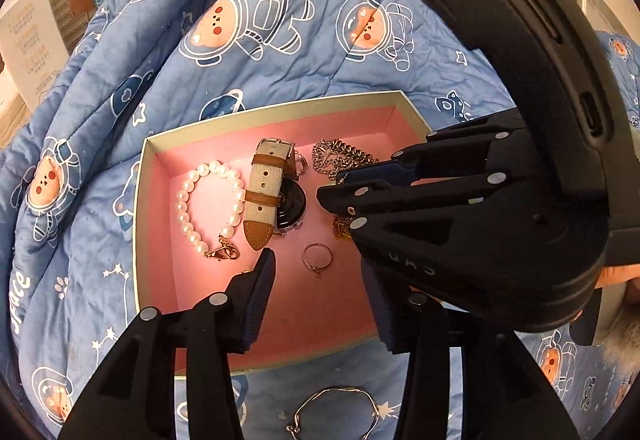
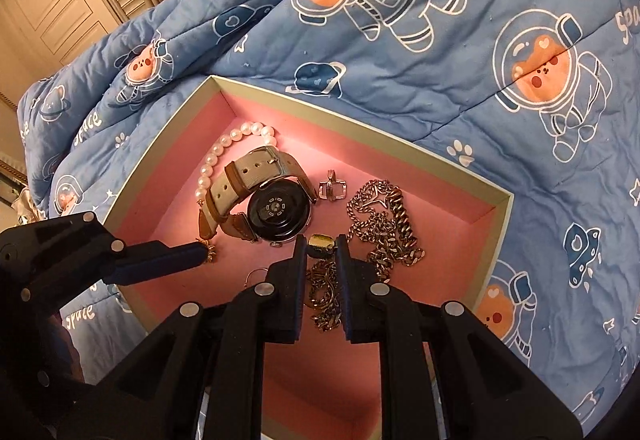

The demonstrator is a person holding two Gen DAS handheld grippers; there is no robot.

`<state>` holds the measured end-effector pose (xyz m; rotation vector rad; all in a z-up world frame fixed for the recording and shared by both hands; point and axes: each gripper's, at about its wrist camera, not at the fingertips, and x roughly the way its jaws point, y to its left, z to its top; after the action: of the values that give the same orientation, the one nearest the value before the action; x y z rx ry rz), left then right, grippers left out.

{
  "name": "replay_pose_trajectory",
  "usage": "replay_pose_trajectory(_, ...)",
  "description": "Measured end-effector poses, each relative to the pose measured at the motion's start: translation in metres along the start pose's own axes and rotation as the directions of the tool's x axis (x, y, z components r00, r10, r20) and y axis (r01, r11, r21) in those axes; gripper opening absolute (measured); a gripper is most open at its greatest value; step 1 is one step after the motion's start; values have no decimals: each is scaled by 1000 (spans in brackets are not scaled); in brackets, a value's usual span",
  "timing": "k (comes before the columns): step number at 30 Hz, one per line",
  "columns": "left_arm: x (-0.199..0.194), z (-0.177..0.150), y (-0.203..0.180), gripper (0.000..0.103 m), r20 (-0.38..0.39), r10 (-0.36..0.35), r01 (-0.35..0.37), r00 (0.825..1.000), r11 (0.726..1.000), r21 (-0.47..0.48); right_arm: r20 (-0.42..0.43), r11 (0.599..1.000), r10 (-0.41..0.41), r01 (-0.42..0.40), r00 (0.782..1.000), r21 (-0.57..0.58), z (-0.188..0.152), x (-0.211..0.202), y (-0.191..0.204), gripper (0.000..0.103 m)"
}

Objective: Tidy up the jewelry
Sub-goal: 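Carry the silver ring and padlock charm into the box and release both, then move both tools back toward the silver bangle and remaining charm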

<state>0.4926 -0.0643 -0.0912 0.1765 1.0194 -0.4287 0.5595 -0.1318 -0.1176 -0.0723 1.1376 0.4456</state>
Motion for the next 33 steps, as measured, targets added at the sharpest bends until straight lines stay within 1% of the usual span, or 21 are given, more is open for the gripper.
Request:
replay_pose_trajectory(2, -3, -2, -2, 56, 9, 24, -25, 1000, 1000, 17, 5, 1000, 13, -13, 1000, -4, 1, 0, 1, 27)
replay_pose_trajectory(3, -7, -4, -2, 57, 17, 35, -35, 999, 999, 26, 12, 1000, 19, -19, 1000, -4, 1, -1, 2, 29)
replay_pose_trajectory(4, -10, -6, -2, 59, 26, 40, -41, 999, 999, 34, 20, 1000, 18, -18, 1000, -4, 3, -2, 3, 34)
replay_pose_trajectory(5, -13, -7, -2, 61, 34, 41, -42, 999, 998, 37, 27, 1000, 11, -11, 1000, -2, 4, -3, 4, 43)
replay_pose_trajectory(7, -20, -9, -3, 66, 51, 42, -44, 998, 998, 35, 43, 1000, 9, -10, 999, 12, 4, -8, 2, 54)
replay_pose_trajectory(8, -25, -11, -3, 70, 63, 47, -50, 997, 998, 36, 52, 1000, 16, -17, 999, 20, 4, -10, 1, 57)
replay_pose_trajectory(10, -36, -16, -4, 77, 92, 47, -51, 995, 998, 32, 74, 999, 26, -29, 997, 30, 2, -17, -1, 57)
replay_pose_trajectory(12, -46, -23, -4, 81, 123, 38, -41, 992, 999, 26, 98, 999, 36, -39, 995, 23, -2, -25, -1, 59)
replay_pose_trajectory(14, -56, -33, -3, 92, 149, 35, -36, 988, 999, 6, 128, 998, 58, -61, 990, 19, -8, -36, -2, 59)
replay_pose_trajectory(16, -66, -45, 3, 94, 173, 13, -7, 985, 999, -39, 159, 997, 71, -74, 985, 11, -17, -46, 0, 60)
replay_pose_trajectory(18, -71, -58, 11, 95, 181, -9, 28, 983, 994, -102, 198, 998, 61, -61, 978, -6, -29, -58, 3, 60)
replay_pose_trajectory(21, -81, -83, 21, 96, 205, 0, 34, 979, 986, -162, 242, 998, 65, -64, 968, -13, -50, -70, 9, 69)
replay_pose_trajectory(22, -84, -91, 23, 96, 210, 9, 29, 978, 984, -175, 261, 998, 66, -66, 963, -9, -59, -75, 9, 70)
replay_pose_trajectory(26, -91, -120, 32, 96, 217, 54, -4, 975, 974, -225, 283, 996, 84, -82, 955, -20, -96, -86, 19, 70)
replay_pose_trajectory(30, -96, -150, 31, 96, 227, 88, -23, 970, 960, -278, 304, 996, 69, -48, 950, -76, -135, -90, 45, 70)
replay_pose_trajectory(33, -100, -170, 26, 96, 235, 114, -38, 965, 952, -305, 298, 989, 66, -23, 952, -144, -163, -88, 68, 70)
